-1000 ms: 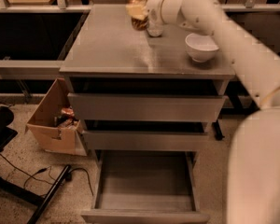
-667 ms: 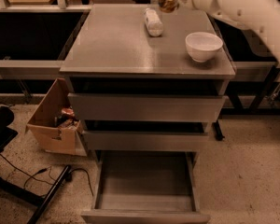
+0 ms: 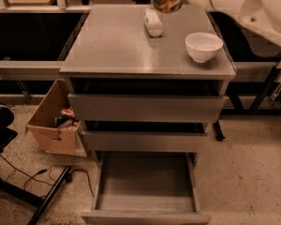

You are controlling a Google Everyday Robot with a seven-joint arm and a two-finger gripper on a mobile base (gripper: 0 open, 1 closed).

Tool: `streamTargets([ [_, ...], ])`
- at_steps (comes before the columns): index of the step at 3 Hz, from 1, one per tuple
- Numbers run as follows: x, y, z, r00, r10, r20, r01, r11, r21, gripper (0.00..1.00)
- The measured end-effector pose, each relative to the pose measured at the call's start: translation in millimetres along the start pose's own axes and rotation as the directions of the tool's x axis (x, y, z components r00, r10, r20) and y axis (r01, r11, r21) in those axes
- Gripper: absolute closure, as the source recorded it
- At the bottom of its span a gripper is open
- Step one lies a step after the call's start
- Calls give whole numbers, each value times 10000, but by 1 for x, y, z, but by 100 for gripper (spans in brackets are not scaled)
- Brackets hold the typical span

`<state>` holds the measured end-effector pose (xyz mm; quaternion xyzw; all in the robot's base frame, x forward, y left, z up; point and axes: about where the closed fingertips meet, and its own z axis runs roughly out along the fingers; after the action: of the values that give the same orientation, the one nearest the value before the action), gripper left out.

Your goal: Place orange can into bottom drawer

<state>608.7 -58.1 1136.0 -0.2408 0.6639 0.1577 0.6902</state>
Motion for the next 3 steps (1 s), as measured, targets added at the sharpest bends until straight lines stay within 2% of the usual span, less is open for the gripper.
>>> streamTargets([
  [1,74,71,-22,9916,558,-1165,-683,9920,-1059,100],
  [2,183,117,-50,9638,1289,-2336,-1770,9640,-1983,100],
  [3,314,104,-88,9265,1897,-3249,-2824,9213,-2673,100],
])
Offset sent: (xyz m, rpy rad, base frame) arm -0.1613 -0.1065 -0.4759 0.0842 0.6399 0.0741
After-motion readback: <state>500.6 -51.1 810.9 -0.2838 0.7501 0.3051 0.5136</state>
